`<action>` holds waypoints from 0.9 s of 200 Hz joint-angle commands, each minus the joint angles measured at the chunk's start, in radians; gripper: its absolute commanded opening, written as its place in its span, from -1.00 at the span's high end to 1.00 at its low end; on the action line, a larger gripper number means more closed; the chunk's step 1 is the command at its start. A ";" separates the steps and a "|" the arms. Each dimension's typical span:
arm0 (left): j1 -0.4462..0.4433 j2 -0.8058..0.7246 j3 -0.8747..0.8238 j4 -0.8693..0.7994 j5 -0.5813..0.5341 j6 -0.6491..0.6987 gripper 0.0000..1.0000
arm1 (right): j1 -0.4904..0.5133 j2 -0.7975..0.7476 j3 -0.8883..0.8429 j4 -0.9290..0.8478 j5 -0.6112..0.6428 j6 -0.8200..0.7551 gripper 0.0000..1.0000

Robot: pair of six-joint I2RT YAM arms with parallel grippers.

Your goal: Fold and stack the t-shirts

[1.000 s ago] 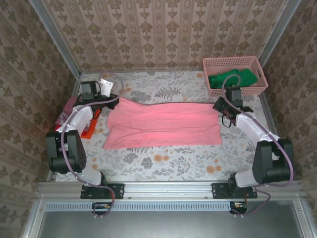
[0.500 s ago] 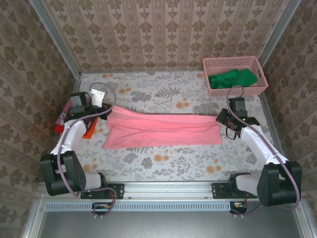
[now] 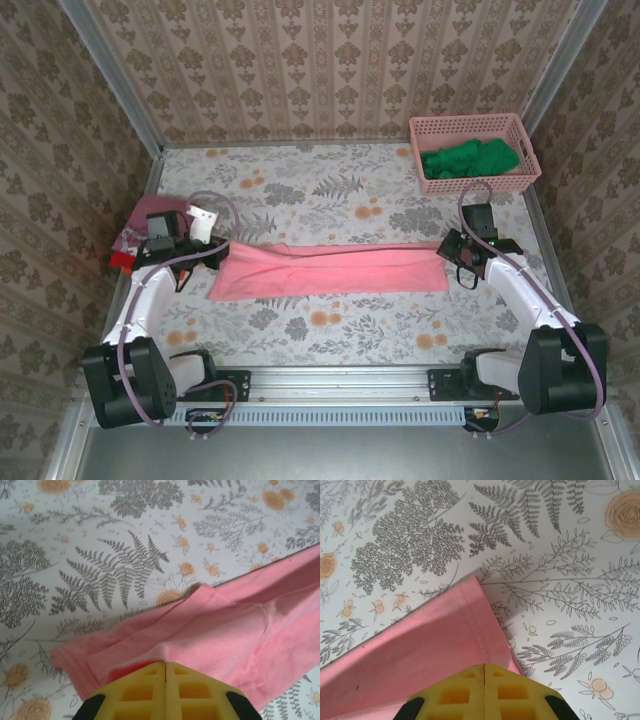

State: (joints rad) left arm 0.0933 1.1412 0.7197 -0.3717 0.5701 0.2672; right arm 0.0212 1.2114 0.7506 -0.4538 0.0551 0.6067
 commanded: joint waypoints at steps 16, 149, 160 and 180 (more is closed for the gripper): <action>-0.031 -0.011 0.018 -0.114 -0.078 0.056 1.00 | -0.006 0.023 -0.029 -0.053 0.023 0.059 1.00; -0.101 0.164 0.098 -0.335 -0.265 0.162 0.98 | -0.006 0.122 -0.085 -0.018 0.020 0.109 1.00; -0.104 0.167 0.100 -0.342 -0.273 0.157 0.89 | -0.006 0.116 -0.084 -0.021 0.021 0.107 0.93; -0.105 0.167 0.109 -0.340 -0.291 0.119 0.25 | -0.005 0.087 -0.077 -0.018 0.025 0.092 0.23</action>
State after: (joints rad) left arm -0.0063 1.3075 0.7921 -0.6727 0.3122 0.3988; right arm 0.0212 1.3270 0.6697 -0.4717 0.0742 0.6968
